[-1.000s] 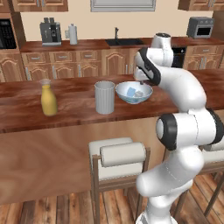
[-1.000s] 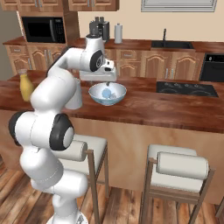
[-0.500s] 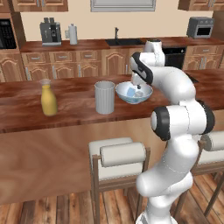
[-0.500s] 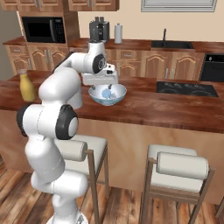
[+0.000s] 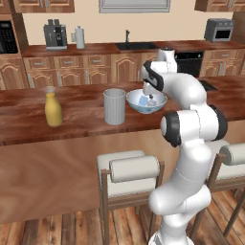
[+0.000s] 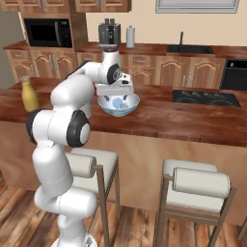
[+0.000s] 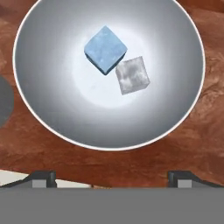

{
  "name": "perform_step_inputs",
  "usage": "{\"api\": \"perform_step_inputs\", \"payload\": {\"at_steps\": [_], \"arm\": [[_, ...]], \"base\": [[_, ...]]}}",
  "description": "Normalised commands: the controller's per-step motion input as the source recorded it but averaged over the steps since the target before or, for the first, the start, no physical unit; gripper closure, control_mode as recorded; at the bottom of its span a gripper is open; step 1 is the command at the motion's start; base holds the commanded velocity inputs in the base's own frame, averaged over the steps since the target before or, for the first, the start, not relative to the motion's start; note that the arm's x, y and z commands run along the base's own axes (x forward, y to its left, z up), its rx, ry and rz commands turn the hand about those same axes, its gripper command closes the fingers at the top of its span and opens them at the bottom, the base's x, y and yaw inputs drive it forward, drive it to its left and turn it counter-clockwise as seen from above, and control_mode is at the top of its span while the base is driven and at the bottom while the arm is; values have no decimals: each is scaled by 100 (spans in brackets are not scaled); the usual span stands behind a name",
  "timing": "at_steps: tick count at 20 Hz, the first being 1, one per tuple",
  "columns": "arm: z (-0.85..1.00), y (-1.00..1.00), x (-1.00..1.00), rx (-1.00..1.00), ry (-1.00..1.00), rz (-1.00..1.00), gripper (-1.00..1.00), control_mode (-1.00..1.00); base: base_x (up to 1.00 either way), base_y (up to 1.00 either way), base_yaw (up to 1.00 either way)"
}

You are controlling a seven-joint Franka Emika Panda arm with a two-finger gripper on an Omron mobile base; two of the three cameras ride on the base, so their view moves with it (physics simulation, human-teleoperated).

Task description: There are two ice cubes in the ice bowl. Place both ice cubes in the glass cup.

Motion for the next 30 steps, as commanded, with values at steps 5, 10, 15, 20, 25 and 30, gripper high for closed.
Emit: {"api": "perform_step_inputs", "payload": {"at_steps": [5,10,15,20,25,30], "arm": [[-31,-5,36,0,0,2,-100,-100],[-23,0,35,0,0,1,-100,-100],[-21,0,8,0,3,0,-100,-100],[-25,0,4,0,3,0,-100,-100],[-8,0,25,0,0,0,-100,-100],[-8,0,19,0,0,0,-100,-100]], "base": [[0,0,0],[0,0,0],[0,0,0],[0,0,0],[0,0,0],[0,0,0]]}}
